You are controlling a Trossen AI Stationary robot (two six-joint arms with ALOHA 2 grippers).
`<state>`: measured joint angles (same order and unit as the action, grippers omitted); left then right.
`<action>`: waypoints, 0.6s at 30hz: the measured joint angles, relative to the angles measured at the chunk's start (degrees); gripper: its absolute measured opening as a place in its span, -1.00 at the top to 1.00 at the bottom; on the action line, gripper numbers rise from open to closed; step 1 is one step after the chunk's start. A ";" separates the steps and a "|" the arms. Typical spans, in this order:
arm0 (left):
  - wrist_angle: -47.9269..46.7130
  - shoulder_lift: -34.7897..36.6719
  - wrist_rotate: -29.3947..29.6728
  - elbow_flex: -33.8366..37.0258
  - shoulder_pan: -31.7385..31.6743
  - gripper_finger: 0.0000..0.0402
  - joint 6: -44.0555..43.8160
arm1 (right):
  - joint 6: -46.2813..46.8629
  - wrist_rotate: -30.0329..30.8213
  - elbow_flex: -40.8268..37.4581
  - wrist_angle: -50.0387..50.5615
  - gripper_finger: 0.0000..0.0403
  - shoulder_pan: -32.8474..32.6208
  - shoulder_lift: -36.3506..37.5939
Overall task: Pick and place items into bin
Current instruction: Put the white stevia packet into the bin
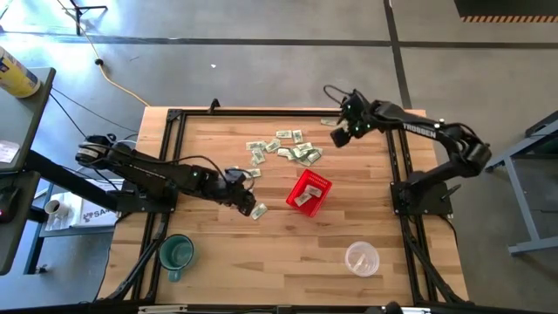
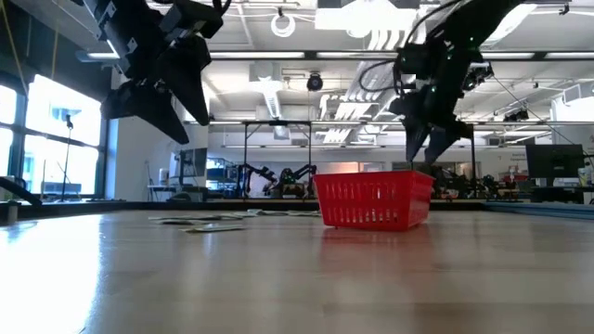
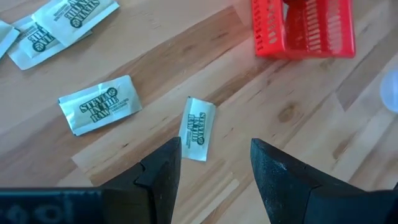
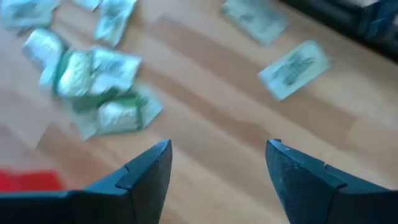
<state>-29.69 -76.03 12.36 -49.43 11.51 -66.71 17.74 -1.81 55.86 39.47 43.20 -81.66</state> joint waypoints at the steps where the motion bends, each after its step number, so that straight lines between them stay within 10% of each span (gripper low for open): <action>1: -0.02 0.00 -0.37 0.00 -0.77 -0.12 -0.04 | 0.04 0.35 0.55 -0.28 -0.23 0.90 -0.89; 18: 0.06 0.00 -3.04 0.00 -6.26 -0.12 -1.28 | -2.37 4.32 21.57 10.91 -0.23 6.15 -28.11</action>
<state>-29.63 -76.03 9.32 -49.43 5.26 -67.99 15.37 2.51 77.43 50.39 49.35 -109.77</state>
